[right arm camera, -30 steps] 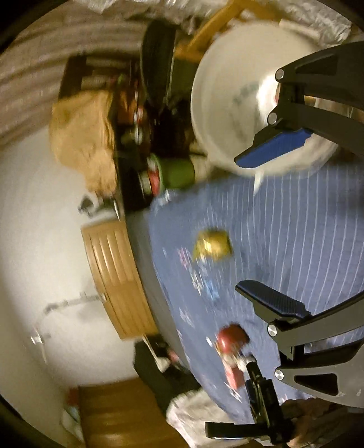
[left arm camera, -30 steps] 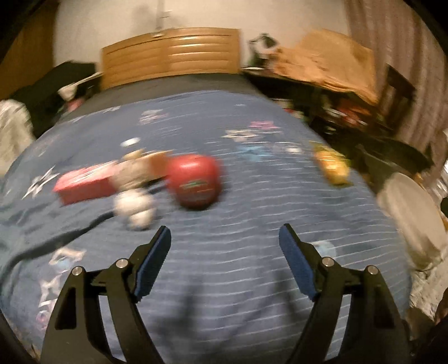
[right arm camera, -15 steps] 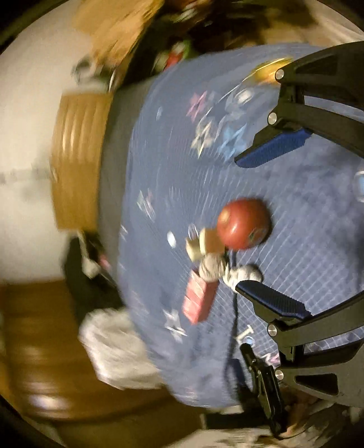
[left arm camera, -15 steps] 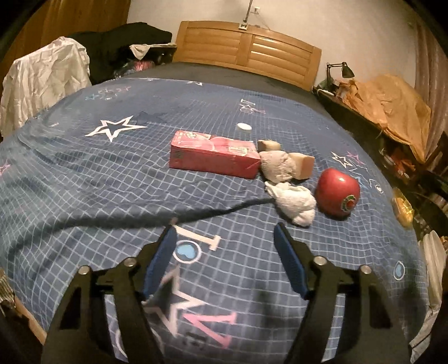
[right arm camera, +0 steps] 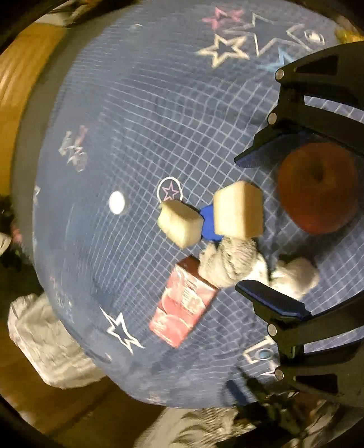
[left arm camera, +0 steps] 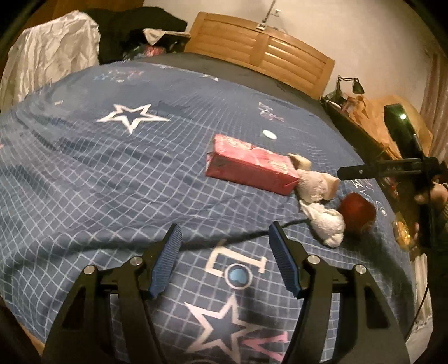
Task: Collect trash
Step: 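Grasp the cream sponge block with the right gripper while the left grasps the beige knitted cloth, then lift the beige knitted cloth with the left gripper off the bed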
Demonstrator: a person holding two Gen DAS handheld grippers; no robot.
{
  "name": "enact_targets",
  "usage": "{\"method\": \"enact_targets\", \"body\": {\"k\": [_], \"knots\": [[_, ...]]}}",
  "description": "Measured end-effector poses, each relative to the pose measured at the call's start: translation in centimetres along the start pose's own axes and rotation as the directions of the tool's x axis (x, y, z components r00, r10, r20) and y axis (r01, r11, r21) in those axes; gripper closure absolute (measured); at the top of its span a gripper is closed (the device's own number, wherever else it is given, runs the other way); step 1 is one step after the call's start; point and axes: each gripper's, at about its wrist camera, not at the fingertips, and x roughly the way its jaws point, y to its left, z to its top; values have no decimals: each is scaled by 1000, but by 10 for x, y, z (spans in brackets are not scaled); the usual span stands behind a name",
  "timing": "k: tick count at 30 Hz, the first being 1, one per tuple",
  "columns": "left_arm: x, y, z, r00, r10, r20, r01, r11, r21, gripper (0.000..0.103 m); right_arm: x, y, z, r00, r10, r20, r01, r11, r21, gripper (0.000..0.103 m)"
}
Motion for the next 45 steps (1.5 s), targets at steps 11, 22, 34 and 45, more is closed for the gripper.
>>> {"method": "enact_targets", "body": {"k": [11, 22, 34, 45], "knots": [[-2, -18, 10, 999, -40, -4, 40, 998, 45, 41, -12, -11, -16, 997, 63, 42, -66, 995, 72, 56], [48, -119, 63, 986, -121, -119, 135, 984, 120, 43, -136, 7, -117, 911, 179, 371, -216, 975, 60, 56], [138, -182, 61, 976, 124, -182, -42, 915, 402, 82, -130, -20, -249, 875, 250, 415, -371, 897, 241, 56], [9, -156, 92, 993, -111, 27, 97, 942, 322, 103, -159, -20, -273, 845, 189, 500, -351, 902, 252, 56]]}}
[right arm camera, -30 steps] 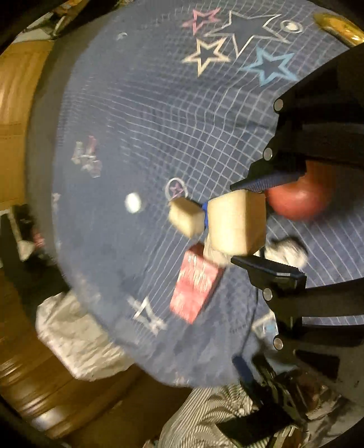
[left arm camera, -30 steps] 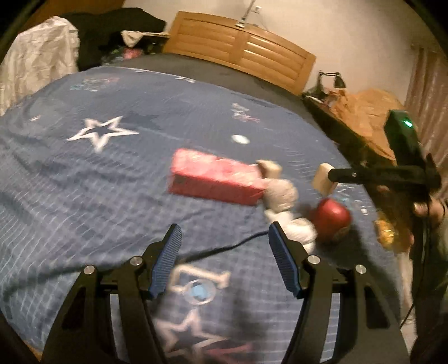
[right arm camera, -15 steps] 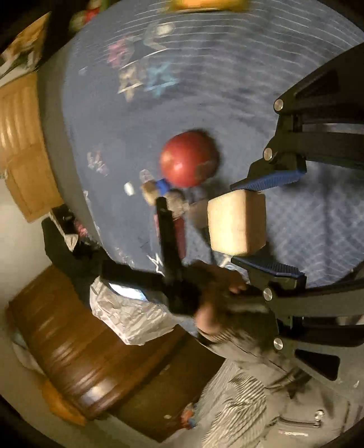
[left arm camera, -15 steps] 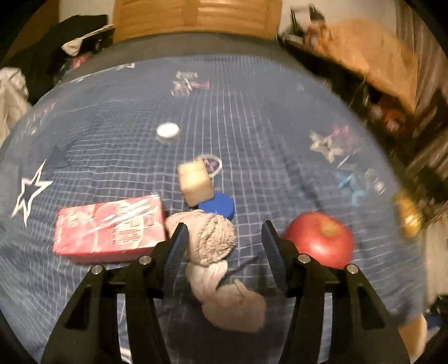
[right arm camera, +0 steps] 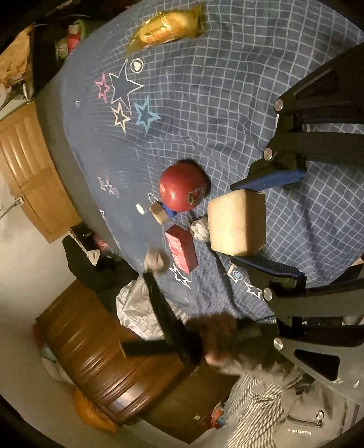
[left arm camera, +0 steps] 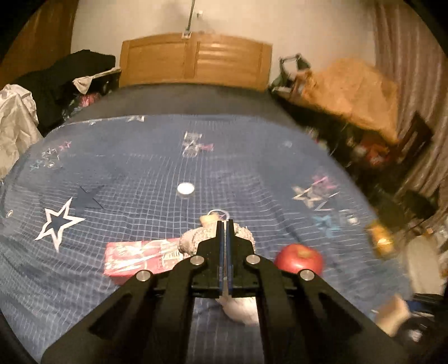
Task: Collect trash
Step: 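Lift the beige knitted cloth with the left gripper off the bed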
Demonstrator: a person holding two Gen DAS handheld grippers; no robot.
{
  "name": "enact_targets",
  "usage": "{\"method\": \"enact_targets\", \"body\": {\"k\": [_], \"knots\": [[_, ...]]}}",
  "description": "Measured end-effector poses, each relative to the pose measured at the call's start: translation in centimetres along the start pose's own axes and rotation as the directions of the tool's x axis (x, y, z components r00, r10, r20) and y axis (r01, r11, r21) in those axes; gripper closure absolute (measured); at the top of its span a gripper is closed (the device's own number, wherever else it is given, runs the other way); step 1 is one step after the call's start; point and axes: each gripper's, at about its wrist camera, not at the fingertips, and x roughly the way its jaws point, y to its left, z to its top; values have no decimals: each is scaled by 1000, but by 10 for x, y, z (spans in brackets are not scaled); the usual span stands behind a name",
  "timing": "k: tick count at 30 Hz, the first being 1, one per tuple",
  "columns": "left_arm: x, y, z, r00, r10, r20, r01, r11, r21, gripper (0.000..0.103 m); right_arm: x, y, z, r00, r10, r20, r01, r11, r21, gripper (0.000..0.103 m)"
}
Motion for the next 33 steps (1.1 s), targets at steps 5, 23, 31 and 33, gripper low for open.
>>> {"method": "enact_targets", "body": {"k": [5, 23, 31, 33], "knots": [[-59, 6, -38, 997, -72, -21, 73, 997, 24, 103, -12, 16, -21, 991, -136, 14, 137, 988, -78, 56], [-63, 12, -184, 992, -83, -97, 88, 995, 51, 88, 10, 22, -125, 936, -345, 68, 351, 922, -165, 23], [-85, 2, -197, 997, -68, -27, 70, 994, 85, 34, -2, 14, -132, 936, -336, 107, 347, 932, -106, 18], [-77, -1, -203, 999, -28, -35, 31, 996, 85, 34, 3, 14, -129, 937, -330, 117, 342, 934, -107, 18]]}}
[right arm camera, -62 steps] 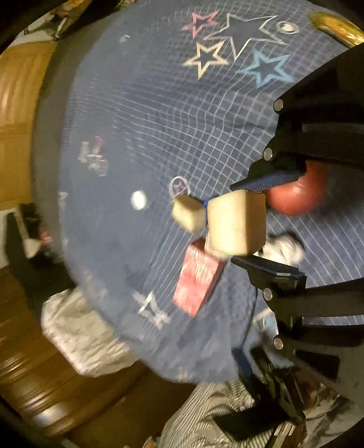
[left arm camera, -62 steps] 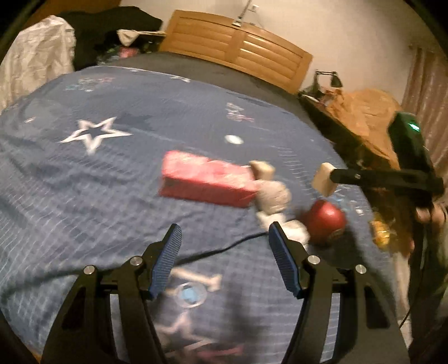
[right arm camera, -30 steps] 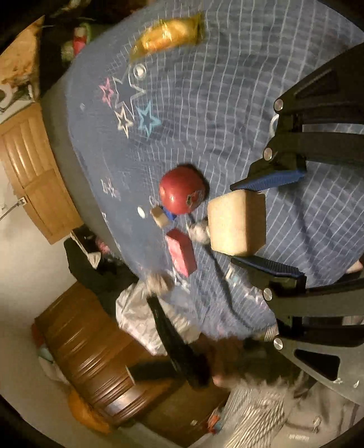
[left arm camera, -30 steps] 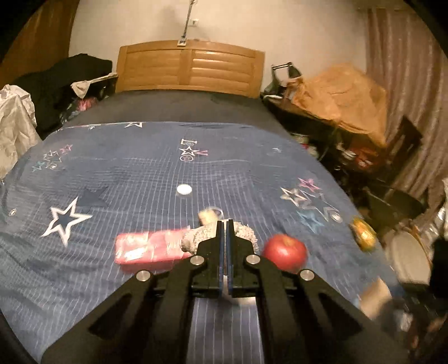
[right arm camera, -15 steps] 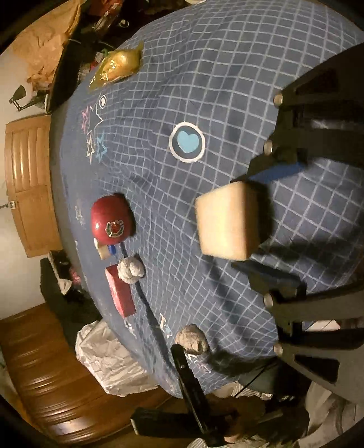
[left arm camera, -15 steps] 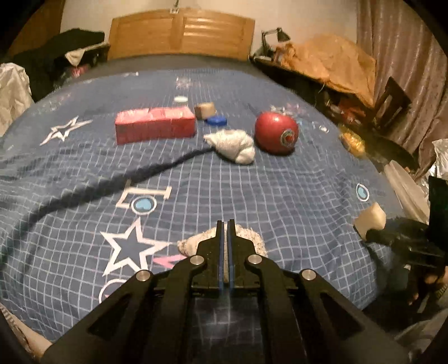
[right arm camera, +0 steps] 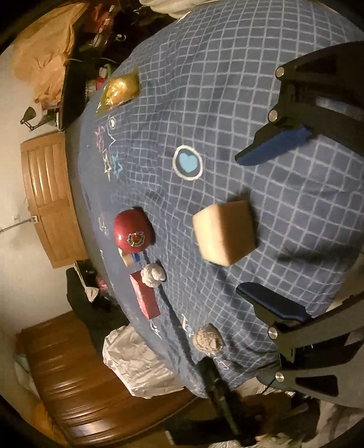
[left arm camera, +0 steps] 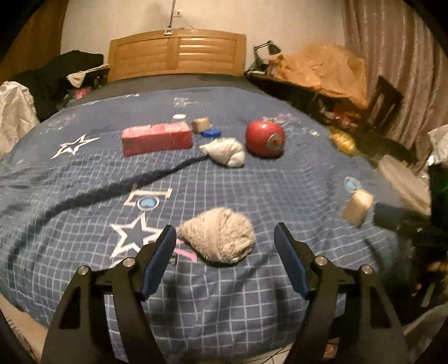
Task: Collect trash
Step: 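Lift the beige knitted cloth with the left gripper off the bed, then carry the knitted cloth and sponge block over the white bucket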
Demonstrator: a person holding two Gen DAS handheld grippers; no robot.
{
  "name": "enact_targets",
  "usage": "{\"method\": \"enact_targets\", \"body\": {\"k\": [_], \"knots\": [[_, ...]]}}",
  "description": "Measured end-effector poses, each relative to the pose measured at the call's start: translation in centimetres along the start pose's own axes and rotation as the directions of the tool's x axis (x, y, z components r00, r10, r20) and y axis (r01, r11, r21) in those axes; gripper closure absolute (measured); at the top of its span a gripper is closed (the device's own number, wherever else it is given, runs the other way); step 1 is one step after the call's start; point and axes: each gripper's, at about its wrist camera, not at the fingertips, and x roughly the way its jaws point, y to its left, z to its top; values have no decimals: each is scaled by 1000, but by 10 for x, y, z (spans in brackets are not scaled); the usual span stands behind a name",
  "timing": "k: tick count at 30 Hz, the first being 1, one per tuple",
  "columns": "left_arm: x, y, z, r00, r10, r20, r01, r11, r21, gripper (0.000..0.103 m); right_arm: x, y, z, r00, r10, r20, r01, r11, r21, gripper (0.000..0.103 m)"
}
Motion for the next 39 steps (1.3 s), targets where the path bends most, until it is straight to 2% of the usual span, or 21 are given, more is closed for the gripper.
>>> {"method": "enact_targets", "body": {"k": [4, 6, 7, 9, 10, 11, 12, 16, 23, 27, 33, 39], "knots": [[18, -1, -7, 997, 71, 3, -71, 995, -69, 35, 15, -1, 4, 1000, -17, -12, 17, 1000, 15, 18], [25, -2, -7, 995, 97, -4, -97, 991, -88, 40, 21, -3, 5, 1000, -9, -2, 9, 1000, 29, 20], [28, -2, -7, 995, 98, -10, -99, 991, -94, 45, 22, -2, 6, 1000, -6, 4, 6, 1000, 25, 24], [31, -2, -8, 997, 74, -16, -76, 991, -114, 57, 29, -1, 5, 1000, -5, -6, 5, 1000, 4, 43], [32, -4, -8, 997, 73, -13, -74, 991, -115, 60, 30, 0, 3, 1000, 1, 1, -1, 1000, -4, 46], [32, -7, -9, 997, 77, -10, -78, 991, -108, 62, 30, 0, 3, 1000, 17, 6, -17, 1000, -10, 54], [32, -10, -9, 997, 81, -8, -81, 992, -99, 65, 30, 2, 2, 1000, 21, 6, -21, 1000, -15, 57], [27, -18, -7, 993, 119, -8, -120, 990, -74, 70, 26, 7, 1, 1000, 4, 13, -4, 1000, -31, 58], [13, -32, 9, 978, 209, -2, -209, 977, -37, 70, 5, 10, 3, 999, 3, 38, -3, 1000, -7, 59], [6, -45, 23, 973, 230, 15, -230, 973, -6, 70, -12, 12, 4, 999, -9, 51, 10, 1000, -17, 59], [-3, -88, 57, 976, 198, 86, -204, 977, 68, 70, -67, -5, 21, 989, -69, 132, 70, 998, -5, 58], [-8, -158, 102, 979, 109, 173, -139, 975, 171, 70, -138, -45, 45, 960, -183, 213, 181, 983, 33, 58]]}}
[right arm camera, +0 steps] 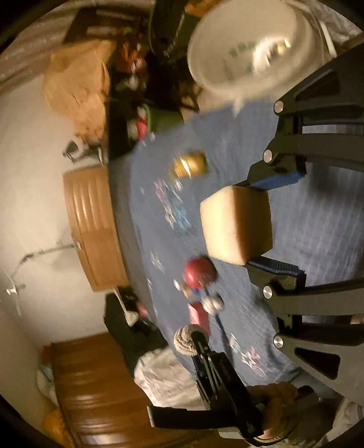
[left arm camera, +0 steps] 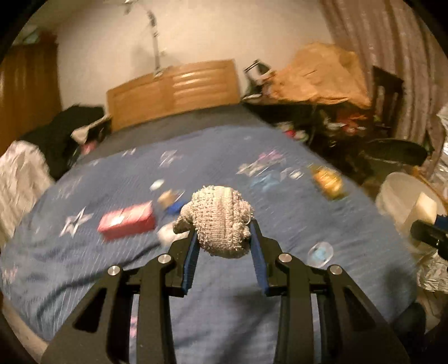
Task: Collect trash
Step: 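Carry the knitted cloth and sponge block over the white bucket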
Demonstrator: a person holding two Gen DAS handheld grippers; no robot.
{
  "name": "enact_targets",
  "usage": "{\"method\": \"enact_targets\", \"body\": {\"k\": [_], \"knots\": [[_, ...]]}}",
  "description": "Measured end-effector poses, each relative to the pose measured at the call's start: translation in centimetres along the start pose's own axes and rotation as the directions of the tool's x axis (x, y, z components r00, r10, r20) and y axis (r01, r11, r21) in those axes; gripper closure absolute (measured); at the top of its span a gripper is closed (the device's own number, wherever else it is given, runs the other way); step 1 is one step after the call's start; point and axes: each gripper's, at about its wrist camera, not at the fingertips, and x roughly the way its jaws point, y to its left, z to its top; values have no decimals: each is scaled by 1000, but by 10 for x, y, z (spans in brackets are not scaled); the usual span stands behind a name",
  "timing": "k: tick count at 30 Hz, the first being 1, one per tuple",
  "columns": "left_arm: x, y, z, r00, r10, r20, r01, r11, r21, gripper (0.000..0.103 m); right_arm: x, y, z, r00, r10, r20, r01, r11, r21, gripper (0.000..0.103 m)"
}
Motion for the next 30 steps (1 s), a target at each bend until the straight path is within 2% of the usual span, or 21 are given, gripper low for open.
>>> {"method": "enact_targets", "body": {"k": [5, 12, 16, 21, 23, 30], "knots": [[0, -58, 36, 995, -79, 58, 74, 994, 78, 70, -44, -54, 23, 993, -115, 40, 114, 993, 26, 58], [4, -142, 72, 973, -210, 92, 192, 965, 177, 70, -94, -125, 39, 963, -266, 44, 264, 963, 57, 58], [10, -191, 86, 951, -295, 93, 265, 933, 243, 70, -111, -166, 45, 946, -323, 25, 319, 943, 93, 58], [27, -240, 95, 927, -369, 60, 338, 895, 292, 70, -127, -219, 47, 927, -376, -3, 372, 916, 147, 58], [32, -260, 95, 913, -406, 47, 372, 873, 316, 70, -131, -234, 46, 920, -392, -13, 389, 908, 158, 58], [50, -316, 89, 871, -490, -26, 462, 802, 378, 70, -125, -273, 39, 914, -403, -56, 406, 893, 195, 58]]}}
